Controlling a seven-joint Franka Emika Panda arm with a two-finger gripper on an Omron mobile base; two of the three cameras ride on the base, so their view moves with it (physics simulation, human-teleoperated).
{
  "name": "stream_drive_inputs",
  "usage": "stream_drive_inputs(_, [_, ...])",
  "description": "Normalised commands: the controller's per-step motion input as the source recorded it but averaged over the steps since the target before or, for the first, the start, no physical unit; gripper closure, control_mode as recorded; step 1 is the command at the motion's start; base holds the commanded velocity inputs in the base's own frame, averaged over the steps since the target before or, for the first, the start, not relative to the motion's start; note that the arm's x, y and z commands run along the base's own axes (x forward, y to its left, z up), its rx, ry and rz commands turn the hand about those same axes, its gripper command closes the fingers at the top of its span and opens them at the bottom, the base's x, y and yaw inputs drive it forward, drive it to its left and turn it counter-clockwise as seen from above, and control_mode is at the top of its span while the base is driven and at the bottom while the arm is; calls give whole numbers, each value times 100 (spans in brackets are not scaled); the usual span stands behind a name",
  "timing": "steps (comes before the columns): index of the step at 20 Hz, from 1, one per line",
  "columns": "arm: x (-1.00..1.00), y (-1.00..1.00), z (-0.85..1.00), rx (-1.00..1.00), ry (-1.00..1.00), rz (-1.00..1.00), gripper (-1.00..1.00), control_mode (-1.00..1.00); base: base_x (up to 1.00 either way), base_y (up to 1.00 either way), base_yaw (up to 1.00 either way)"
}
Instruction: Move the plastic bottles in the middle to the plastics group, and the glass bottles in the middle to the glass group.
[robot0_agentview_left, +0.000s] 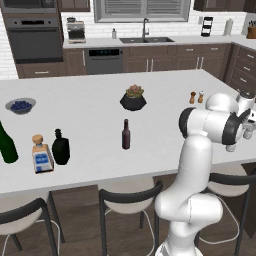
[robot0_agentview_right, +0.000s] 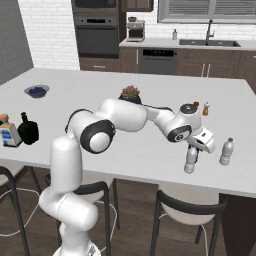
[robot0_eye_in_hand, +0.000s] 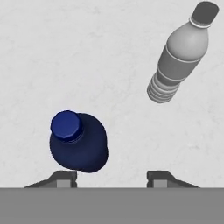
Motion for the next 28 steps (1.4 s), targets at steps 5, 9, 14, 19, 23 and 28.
stream_drive_inputs(5, [-2,0,28,0,0,0,-100,-100,0,0,0])
stream_drive_inputs(9, [-26,13,72,0,0,0,-100,-100,0,0,0])
stream_drive_inputs(14, [-19,70,58,-3,0,0,-100,-100,0,0,0])
stream_drive_inputs(19, [-25,100,29,-11,0,11,-100,-100,0,0,0])
stream_drive_inputs(23, [-2,100,6,-8,0,24,-100,-100,0,0,0])
stream_drive_inputs(28, [19,94,27,0,1,29,-100,-100,0,0,0])
